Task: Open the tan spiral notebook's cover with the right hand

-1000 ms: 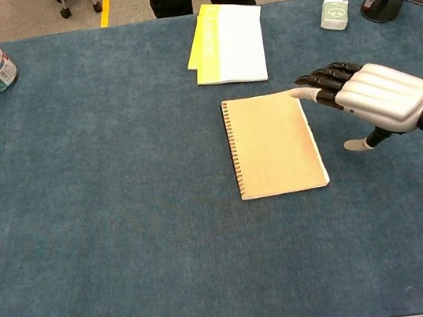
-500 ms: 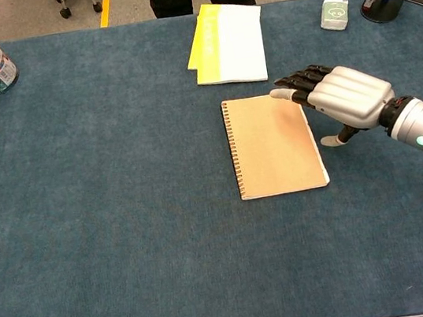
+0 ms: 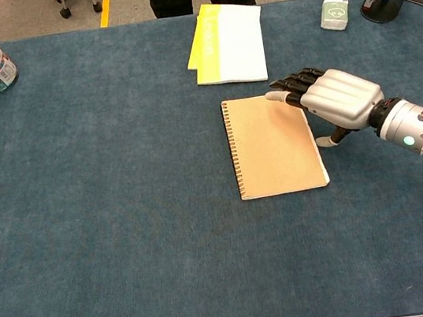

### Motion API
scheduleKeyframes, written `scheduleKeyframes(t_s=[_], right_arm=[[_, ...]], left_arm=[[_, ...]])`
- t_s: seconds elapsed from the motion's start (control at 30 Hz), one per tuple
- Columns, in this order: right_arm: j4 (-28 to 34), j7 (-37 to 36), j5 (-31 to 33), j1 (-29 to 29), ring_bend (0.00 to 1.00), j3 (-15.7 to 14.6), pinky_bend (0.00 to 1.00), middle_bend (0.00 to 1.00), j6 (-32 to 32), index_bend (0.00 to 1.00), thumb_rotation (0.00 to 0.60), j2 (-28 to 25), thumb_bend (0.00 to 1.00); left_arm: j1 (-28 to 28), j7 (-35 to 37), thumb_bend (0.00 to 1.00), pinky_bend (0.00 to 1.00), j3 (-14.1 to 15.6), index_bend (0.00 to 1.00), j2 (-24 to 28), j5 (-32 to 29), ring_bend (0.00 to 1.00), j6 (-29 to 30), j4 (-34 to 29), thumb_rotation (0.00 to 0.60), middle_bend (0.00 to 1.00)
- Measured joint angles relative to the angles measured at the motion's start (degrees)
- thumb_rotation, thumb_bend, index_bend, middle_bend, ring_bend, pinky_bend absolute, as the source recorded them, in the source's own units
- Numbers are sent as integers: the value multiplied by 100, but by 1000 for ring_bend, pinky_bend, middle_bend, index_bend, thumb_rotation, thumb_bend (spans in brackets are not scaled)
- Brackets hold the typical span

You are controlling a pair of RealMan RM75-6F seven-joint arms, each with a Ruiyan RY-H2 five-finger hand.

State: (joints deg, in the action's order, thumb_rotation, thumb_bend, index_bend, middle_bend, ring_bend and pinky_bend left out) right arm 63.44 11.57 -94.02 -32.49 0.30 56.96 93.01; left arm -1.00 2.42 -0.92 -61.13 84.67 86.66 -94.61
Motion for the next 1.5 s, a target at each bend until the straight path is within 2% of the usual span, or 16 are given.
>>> scheduleKeyframes(t_s=[0.3, 1.13, 1.27, 1.4, 1.5], right_arm=[[-146, -75, 47, -111, 0, -26, 92, 17, 9, 0, 600, 140, 158], [108, -246, 50, -240, 0, -29, 92, 26, 322, 0, 600, 102, 160], [127, -358, -13, -249, 0, -15, 92, 53, 490, 0, 600, 110, 243], [36, -550, -122, -263, 0, -16, 92, 66, 685, 0, 600, 184, 258], [-94, -631, -202, -279, 11, -40, 95, 117, 774, 51, 600, 277, 261]], left_arm=[[7, -5, 510, 166, -17, 275, -17, -17, 149, 1, 22, 600, 253], [19, -94, 511, 166, -18, 275, 17, -14, 149, -10, -23, 600, 253], [30, -61, 510, 166, -20, 276, 27, -8, 149, 8, -29, 600, 253], [37, -11, 510, 166, -9, 276, 55, 3, 149, 0, -42, 600, 253], [50, 9, 510, 166, 4, 276, 68, 16, 149, 8, -62, 600, 253]])
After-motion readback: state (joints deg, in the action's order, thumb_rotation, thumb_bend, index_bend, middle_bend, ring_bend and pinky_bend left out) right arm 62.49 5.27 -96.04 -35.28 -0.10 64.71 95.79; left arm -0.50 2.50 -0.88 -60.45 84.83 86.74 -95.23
